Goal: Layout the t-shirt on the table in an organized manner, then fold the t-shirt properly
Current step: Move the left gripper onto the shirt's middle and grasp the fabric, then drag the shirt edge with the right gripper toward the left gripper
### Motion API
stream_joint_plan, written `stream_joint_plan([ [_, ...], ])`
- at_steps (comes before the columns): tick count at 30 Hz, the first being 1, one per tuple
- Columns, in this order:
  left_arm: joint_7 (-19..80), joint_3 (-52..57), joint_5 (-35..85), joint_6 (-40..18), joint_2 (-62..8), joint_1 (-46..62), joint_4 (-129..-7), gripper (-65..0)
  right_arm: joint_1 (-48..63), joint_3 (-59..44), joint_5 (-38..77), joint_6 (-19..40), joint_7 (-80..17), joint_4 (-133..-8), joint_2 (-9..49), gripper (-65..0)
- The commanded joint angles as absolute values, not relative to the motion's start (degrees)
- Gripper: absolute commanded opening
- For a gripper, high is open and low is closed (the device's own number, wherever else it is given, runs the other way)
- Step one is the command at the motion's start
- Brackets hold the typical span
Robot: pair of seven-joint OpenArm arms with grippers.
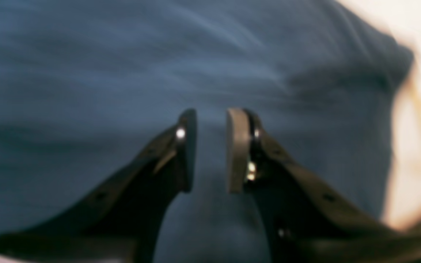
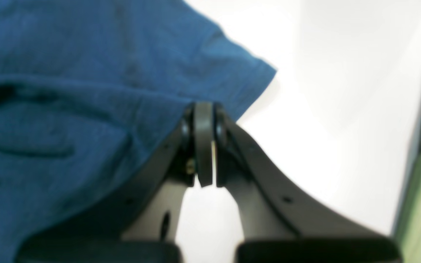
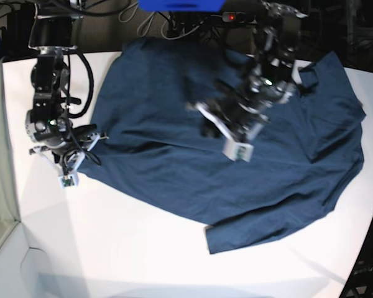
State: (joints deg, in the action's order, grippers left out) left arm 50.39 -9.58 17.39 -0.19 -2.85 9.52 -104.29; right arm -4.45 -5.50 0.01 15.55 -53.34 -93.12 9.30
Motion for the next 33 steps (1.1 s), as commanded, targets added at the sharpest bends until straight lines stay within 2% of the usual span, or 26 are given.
stream_joint_plan([
  [1, 49.4, -12.1, 17.5, 0.1, -2.9, 9.0, -105.5, -51.1, -5.5, -5.7, 0.0, 15.5, -52.4, -94.1, 9.9, -65.0],
  [8, 53.2, -23.7, 17.5, 0.2, -5.1, 9.9, -104.6, -58.0, -6.3, -5.7, 0.0, 15.5, -52.4, -94.1, 10.1, -65.0],
  [13, 53.0, -24.7, 17.5, 0.2, -9.9, 9.7, -99.9, -58.9, -6.2, -5.7, 0.0, 15.5, -52.4, -94.1, 10.2, -65.0],
  [20, 52.9, -24.4, 17.5, 0.2, -17.6, 10.9, -99.3, -59.0, -6.2, -5.7, 0.0, 15.5, -52.2, -94.1, 10.2, -65.0],
  [29, 52.9, -6.2, 17.5, -0.3, -23.2, 14.4, -96.7, -59.0, -7.6, -5.5, 0.2, 15.5, -52.2, -94.0, 9.5, -65.0],
  [33, 52.9, -1.3, 17.5, -0.3, -24.5, 14.4, -96.3, -59.0, -8.7, -5.4, 0.3, 15.5, -52.4, -94.0, 6.9, -65.0],
])
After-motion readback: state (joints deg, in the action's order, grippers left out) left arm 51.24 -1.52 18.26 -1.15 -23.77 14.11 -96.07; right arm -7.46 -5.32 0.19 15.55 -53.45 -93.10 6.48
